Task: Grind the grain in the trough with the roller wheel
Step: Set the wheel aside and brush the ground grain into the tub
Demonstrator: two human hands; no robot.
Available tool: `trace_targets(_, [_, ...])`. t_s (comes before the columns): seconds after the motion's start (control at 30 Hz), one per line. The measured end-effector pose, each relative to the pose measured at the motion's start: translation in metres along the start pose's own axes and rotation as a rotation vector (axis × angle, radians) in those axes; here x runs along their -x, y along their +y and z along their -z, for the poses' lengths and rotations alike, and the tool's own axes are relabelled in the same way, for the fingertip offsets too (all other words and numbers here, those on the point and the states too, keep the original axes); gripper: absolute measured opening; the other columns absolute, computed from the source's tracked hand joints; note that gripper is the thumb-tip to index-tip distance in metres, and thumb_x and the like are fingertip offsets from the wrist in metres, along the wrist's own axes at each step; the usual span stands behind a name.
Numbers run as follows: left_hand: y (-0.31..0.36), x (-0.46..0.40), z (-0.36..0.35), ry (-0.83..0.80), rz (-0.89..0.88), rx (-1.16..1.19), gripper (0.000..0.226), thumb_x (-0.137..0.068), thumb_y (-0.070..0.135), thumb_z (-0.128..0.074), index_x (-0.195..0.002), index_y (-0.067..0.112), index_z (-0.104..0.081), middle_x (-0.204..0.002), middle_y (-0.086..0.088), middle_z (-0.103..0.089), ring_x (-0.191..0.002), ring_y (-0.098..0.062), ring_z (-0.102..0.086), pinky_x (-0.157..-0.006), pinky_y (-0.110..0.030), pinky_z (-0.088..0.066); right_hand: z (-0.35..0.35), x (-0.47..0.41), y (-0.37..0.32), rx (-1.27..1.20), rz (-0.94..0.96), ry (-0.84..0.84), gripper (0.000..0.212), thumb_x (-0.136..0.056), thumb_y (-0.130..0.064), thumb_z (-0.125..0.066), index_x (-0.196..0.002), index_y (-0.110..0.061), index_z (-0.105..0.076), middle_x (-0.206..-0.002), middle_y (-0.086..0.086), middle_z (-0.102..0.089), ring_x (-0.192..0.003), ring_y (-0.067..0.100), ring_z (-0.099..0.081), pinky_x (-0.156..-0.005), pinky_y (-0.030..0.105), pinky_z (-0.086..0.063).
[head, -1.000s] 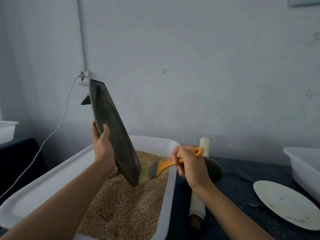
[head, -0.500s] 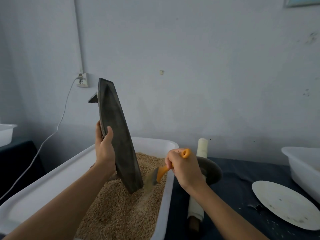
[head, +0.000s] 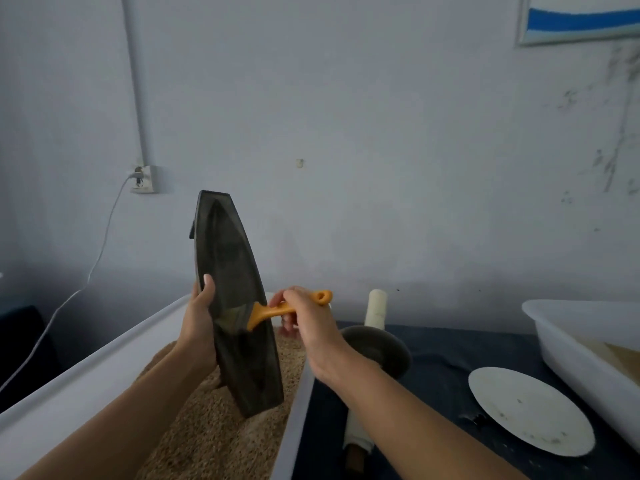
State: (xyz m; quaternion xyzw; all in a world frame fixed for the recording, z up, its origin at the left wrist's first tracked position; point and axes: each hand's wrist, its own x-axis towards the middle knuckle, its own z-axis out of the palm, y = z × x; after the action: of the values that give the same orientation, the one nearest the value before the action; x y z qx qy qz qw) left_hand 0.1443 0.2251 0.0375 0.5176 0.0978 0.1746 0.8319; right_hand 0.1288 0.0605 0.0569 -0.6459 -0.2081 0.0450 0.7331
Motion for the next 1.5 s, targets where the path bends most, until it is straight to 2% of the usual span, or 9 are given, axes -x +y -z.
trace_targets(0.17, [0.005,0.006,-0.017,-0.099,0.164,-0.081,0.062,-0.088,0.061,-0.045,-0.110,0.006,-0.063,-0.095,-0.014,-0.072,-0.074,-0.030,-0.071,-0.066,-0.040,-0.050,0.009,-0.003,-0.009,0.122,0.021,0.039,0.019,-0.100,-0.026,-0.042,-0.099,-0.020,-0.061,-0.087,-0.011,-0.052,-0.080,0.001,-0.049,-0.065,0.015,-0.038])
trace_targets(0.3, [0.006,0.013,-0.047,-0.160,0.186,-0.097,0.057,-0.090,0.058,-0.045,-0.099,0.004,-0.065,-0.085,-0.015,-0.073,-0.066,-0.028,-0.071,-0.063,-0.038,-0.048,0.019,-0.004,-0.010,0.034,-0.050,0.020,0.033,-0.103,-0.028,-0.037,-0.132,-0.023,-0.052,-0.106,-0.009,-0.049,-0.088,-0.002,-0.046,-0.072,0.011,-0.040])
trace_targets(0.4, [0.012,0.019,-0.068,-0.202,0.168,-0.192,0.059,-0.089,0.059,-0.046,-0.101,0.005,-0.066,-0.090,-0.016,-0.072,-0.070,-0.029,-0.071,-0.064,-0.038,-0.050,0.025,-0.002,-0.012,-0.032,-0.041,0.036,0.033,-0.103,-0.028,-0.038,-0.133,-0.027,-0.053,-0.110,-0.009,-0.054,-0.093,-0.001,-0.050,-0.073,0.010,-0.042])
trace_targets(0.67, [0.027,0.044,-0.124,-0.316,0.153,-0.208,0.053,-0.093,0.051,-0.045,-0.097,0.003,-0.067,-0.088,-0.015,-0.073,-0.070,-0.026,-0.071,-0.058,-0.031,-0.053,0.056,0.010,-0.040,-0.218,0.030,0.205,0.023,-0.101,-0.024,-0.044,-0.118,-0.025,-0.059,-0.099,-0.003,-0.064,-0.097,0.016,-0.061,-0.094,0.035,-0.051])
trace_targets(0.77, [0.012,0.064,-0.148,-0.336,0.201,-0.172,0.051,-0.096,0.046,-0.042,-0.092,0.001,-0.066,-0.082,-0.015,-0.073,-0.067,-0.025,-0.070,-0.059,-0.032,-0.052,0.081,0.028,-0.047,-0.200,0.014,0.294,0.029,-0.100,-0.021,-0.045,-0.127,-0.021,-0.057,-0.117,0.006,-0.064,-0.109,0.022,-0.060,-0.100,0.041,-0.047])
trace_targets(0.97, [-0.052,0.109,-0.178,-0.322,0.386,-0.149,0.053,-0.095,0.047,-0.045,-0.085,0.002,-0.071,-0.080,-0.017,-0.072,-0.070,-0.030,-0.068,-0.065,-0.038,-0.049,0.136,0.082,-0.038,-0.027,-0.101,0.385,0.031,-0.102,-0.022,-0.040,-0.129,-0.026,-0.057,-0.111,-0.001,-0.057,-0.096,0.013,-0.054,-0.093,0.032,-0.047])
trace_targets(1.2, [-0.112,0.135,-0.195,-0.355,0.507,-0.040,0.063,-0.093,0.050,-0.045,-0.061,0.005,-0.076,-0.073,-0.016,-0.072,-0.059,-0.028,-0.070,-0.047,-0.030,-0.052,0.181,0.113,-0.002,0.012,-0.190,0.471,0.036,-0.102,-0.014,-0.039,-0.133,-0.025,-0.055,-0.125,-0.002,-0.050,-0.108,0.013,-0.050,-0.095,0.030,-0.043])
trace_targets(1.37, [-0.137,0.134,-0.198,-0.274,0.569,-0.038,0.063,-0.095,0.056,-0.037,-0.094,0.003,-0.070,-0.078,-0.018,-0.072,-0.079,-0.032,-0.067,-0.065,-0.037,-0.046,0.195,0.117,0.017,-0.027,-0.252,0.497,0.037,-0.102,-0.013,-0.040,-0.134,-0.026,-0.054,-0.135,0.006,-0.052,-0.112,0.017,-0.053,-0.091,0.032,-0.046])
trace_targets(1.5, [-0.148,0.131,-0.197,-0.250,0.614,-0.079,0.058,-0.097,0.054,-0.035,-0.091,0.004,-0.063,-0.068,-0.016,-0.071,-0.081,-0.030,-0.062,-0.062,-0.037,-0.044,0.199,0.117,0.028,-0.024,-0.312,0.508,0.037,-0.102,-0.013,-0.040,-0.135,-0.026,-0.054,-0.139,0.009,-0.050,-0.122,0.023,-0.051,-0.095,0.035,-0.045])
